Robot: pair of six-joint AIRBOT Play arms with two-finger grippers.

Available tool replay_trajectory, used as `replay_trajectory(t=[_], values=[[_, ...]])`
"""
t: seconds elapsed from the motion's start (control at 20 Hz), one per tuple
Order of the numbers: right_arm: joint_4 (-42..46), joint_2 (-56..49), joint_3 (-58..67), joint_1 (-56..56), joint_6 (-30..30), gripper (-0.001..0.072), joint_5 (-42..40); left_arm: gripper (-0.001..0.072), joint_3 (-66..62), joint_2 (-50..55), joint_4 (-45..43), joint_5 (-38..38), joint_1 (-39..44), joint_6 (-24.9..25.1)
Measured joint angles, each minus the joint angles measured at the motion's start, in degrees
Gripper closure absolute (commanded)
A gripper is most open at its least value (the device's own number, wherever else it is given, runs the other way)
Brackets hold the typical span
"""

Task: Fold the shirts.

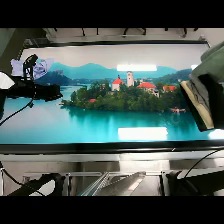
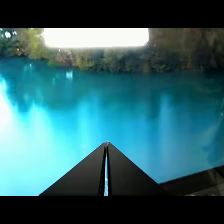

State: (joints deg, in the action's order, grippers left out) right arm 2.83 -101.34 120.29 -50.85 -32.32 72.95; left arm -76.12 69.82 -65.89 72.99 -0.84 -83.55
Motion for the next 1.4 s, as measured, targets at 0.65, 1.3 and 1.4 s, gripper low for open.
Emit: replay_trajectory(t=[0.65,1.3,1.4], values=[[54.03,11.61,-5.03,-6.27,-52.72,0.0694,25.24,0.0691,0.00,0.00,-0.09,-8.85,-0.09,6.82],[71.67,10.49,-8.07,-6.54,-64.81,0.0009,32.22,0.0692,0.00,0.00,2.34,-8.92,-0.04,7.58],[70.51,10.97,-7.58,-6.51,-64.39,0.0010,32.26,0.0692,0.00,0.00,2.67,-8.59,-0.04,7.58]])
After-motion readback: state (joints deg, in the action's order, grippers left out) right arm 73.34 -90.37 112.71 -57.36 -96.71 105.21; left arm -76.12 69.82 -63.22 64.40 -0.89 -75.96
